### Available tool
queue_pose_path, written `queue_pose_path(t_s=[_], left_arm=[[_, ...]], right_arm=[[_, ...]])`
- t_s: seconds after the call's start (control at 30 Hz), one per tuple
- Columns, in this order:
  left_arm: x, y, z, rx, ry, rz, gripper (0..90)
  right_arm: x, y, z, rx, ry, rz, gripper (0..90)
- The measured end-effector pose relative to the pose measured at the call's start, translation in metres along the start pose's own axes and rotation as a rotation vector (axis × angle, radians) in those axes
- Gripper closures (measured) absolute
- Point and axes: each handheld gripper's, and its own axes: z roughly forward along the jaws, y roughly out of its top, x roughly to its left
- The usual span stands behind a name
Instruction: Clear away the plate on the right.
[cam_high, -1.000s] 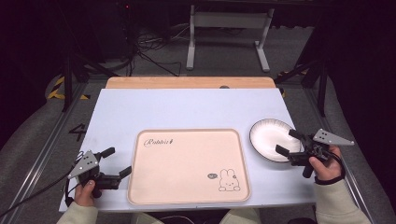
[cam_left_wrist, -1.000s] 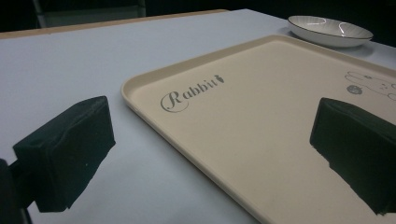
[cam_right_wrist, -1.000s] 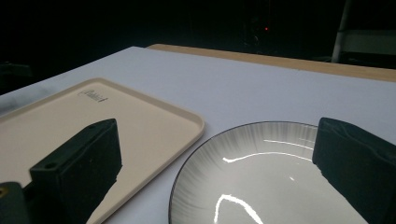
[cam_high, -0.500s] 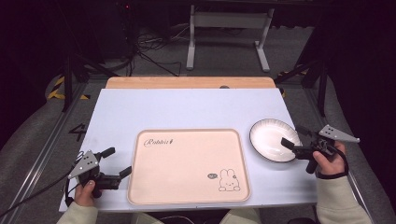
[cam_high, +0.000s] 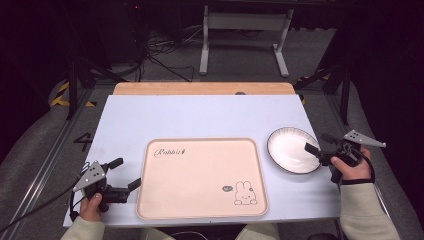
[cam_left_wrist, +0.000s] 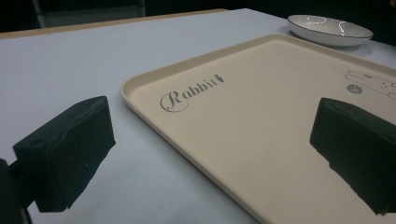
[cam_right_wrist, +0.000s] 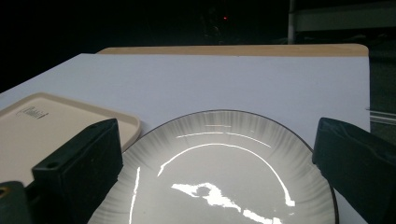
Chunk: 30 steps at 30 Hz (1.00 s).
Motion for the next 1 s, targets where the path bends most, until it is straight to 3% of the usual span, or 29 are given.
queue_pose_path(t_s=[0.23,0.5,0.73,1.0], left_arm=[[0.000,0.000,0.000,-0.001,0.001,0.004,0.4],[0.000,0.000,0.000,-0.001,0.001,0.003,0.3],[0.000,0.000,0.000,0.000,0.001,0.006,0.4],[0.000,0.000,0.000,-0.001,0.003,0.009,0.4]], right_arm=[[-0.013,-0.007,0.007,0.034,-0.042,0.041,3.1],[-0.023,-0.017,0.009,0.129,-0.086,0.136,8.1],[-0.028,-0.022,0.009,0.170,-0.073,0.185,15.7],[-0.031,-0.027,0.010,0.218,-0.090,0.240,25.7]])
